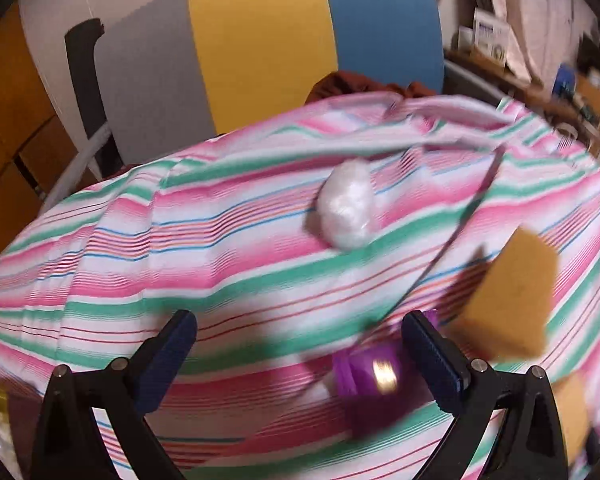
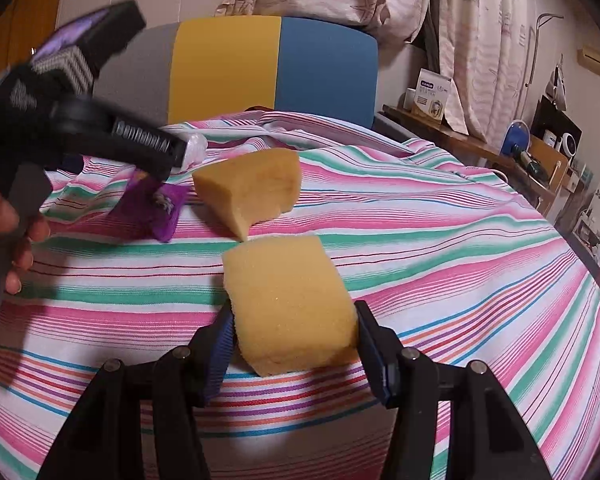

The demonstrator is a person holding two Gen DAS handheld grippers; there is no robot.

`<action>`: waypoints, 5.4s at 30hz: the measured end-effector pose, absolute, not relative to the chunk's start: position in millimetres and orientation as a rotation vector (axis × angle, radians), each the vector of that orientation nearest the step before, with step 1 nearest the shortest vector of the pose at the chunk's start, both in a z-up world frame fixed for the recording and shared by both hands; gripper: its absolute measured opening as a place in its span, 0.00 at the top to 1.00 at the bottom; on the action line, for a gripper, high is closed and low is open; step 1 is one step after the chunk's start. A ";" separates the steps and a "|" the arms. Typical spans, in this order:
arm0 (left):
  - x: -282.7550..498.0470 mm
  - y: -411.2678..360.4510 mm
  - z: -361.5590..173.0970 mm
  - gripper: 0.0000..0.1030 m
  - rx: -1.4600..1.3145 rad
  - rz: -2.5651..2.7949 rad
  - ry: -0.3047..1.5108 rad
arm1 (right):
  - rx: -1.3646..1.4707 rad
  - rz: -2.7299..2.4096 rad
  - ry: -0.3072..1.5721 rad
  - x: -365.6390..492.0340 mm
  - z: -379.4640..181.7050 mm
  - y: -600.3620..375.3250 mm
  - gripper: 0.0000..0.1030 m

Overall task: Organize objects
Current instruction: 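Grasp the purple candy with the left gripper while the right holds the sponge cake, then carry the purple candy over the gold tray and open the left gripper, then lower the sponge cake into the tray and open the right gripper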

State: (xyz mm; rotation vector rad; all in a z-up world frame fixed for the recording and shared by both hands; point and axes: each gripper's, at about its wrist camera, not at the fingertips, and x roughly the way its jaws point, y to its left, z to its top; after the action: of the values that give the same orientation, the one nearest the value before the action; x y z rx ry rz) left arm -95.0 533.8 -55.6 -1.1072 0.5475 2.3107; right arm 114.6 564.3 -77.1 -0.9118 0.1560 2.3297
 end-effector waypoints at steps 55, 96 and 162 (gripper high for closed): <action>98.0 368.1 -60.4 0.46 -0.697 2.134 0.467 | -0.835 2.289 0.118 121.5 -70.1 560.1 0.45; 17.0 67.2 -37.3 0.46 -0.993 2.614 -0.155 | -0.851 2.404 -0.172 108.0 -57.2 509.5 0.45; 34.9 47.0 -41.0 0.00 -1.050 2.688 -0.210 | -1.142 3.019 -0.064 -26.0 -8.6 210.1 0.21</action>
State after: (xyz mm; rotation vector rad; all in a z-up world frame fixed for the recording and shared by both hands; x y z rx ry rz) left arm 34.9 47.0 -41.0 -1.0504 -0.2099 2.6882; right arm -26.0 210.1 -8.6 -1.1423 -0.0639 3.0186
